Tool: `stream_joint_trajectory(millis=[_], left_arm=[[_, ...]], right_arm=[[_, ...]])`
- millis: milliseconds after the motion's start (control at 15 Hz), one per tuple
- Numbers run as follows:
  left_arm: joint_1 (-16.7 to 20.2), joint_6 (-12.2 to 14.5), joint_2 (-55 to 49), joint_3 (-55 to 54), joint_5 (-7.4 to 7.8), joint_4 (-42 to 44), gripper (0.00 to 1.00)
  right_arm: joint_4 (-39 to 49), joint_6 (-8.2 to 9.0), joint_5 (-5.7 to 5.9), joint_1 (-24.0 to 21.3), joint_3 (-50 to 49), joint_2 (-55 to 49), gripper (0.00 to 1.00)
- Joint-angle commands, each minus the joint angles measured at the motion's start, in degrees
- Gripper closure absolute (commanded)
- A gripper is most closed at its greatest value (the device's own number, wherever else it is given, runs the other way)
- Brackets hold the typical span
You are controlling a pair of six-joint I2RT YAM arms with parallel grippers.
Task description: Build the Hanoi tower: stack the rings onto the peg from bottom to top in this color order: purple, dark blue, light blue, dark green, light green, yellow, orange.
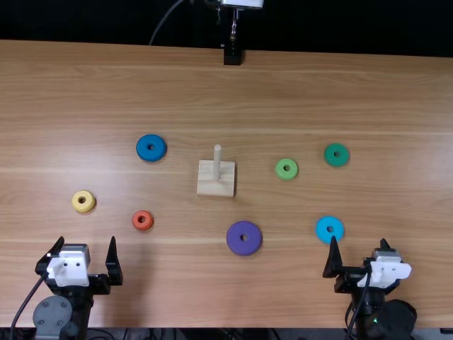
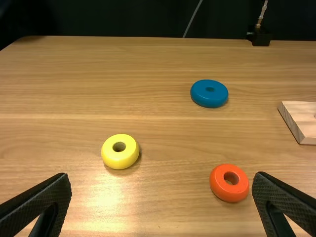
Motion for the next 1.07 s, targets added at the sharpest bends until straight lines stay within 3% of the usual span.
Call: stream_joint_trajectory(millis=[0,333,533,800,867,933,1000], left_arm=[[-0.17,0.58,-0.67,-6.0,-0.15,-4.51,0.0],[-0.17,0.58,-0.67,-6.0,-0.15,-4.51,0.0],[-0.17,0.58,-0.67,-6.0,-0.05,-4.51,0.0],[-0.17,0.58,-0.67,-6.0,-0.05,-4.51,0.0],[-0.17,0.58,-0.67,-6.0,-0.05,-4.51,0.0],[-0.17,0.58,-0.67,-6.0,-0.05,-4.51,0.0],[-0.17,0.58,-0.67,-6.0,-0.05,-4.51,0.0]], right_arm=[[0.41,0.02,-0.14,-1.32,8.22,2.76,0.0],[-1.8,-0.19,-0.35,0.52,34.5,25.97,0.0],[-23.63,-0.19,-0.46,9.31,50.93,37.04,0.0],[-38.5,0.45,-0.35,25.66,63.15,54.88,0.0],[-40.72,1.08,-0.35,29.35,64.55,58.22,0.0],[-41.03,4.03,-0.25,32.6,65.52,61.56,0.0],[-40.72,9.2,-0.25,34.62,65.7,64.81,0.0]])
